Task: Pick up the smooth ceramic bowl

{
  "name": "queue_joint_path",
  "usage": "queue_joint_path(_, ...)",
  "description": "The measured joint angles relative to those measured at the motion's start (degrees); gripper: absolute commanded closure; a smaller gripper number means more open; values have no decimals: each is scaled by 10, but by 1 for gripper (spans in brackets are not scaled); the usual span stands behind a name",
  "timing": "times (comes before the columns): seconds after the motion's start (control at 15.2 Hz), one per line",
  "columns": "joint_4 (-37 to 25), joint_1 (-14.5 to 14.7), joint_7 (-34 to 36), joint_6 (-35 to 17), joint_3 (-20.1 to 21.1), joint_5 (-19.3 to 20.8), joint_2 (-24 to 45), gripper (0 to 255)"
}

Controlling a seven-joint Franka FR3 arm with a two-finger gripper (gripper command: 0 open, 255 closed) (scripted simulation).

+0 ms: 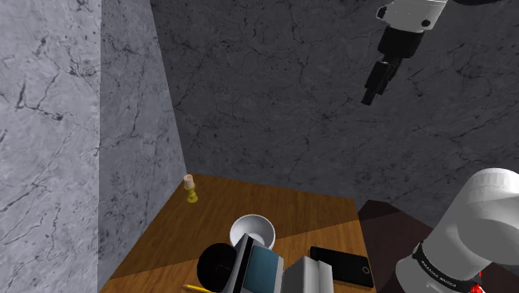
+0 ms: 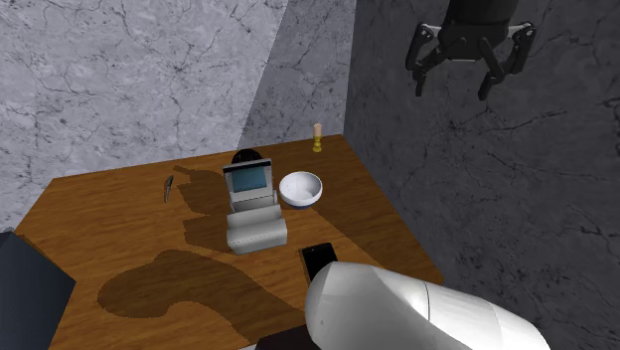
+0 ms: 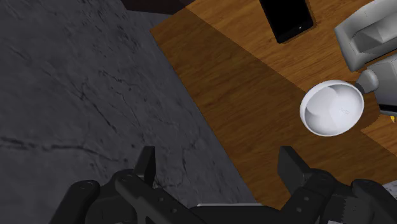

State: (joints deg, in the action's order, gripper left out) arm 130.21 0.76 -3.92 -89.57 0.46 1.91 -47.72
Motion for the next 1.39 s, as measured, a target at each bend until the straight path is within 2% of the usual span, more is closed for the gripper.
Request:
queue_joint_path(0.13,9,1,4,-7,3,-2,-2,0)
queue_joint_path(0.46,77,11,37,-78,31,-25,1,0)
queue_joint_path(0.92,159,30,91,-207,82,-63,45,0)
queue_joint_path(1.39,210,46,143,-354,137,-93,136,0)
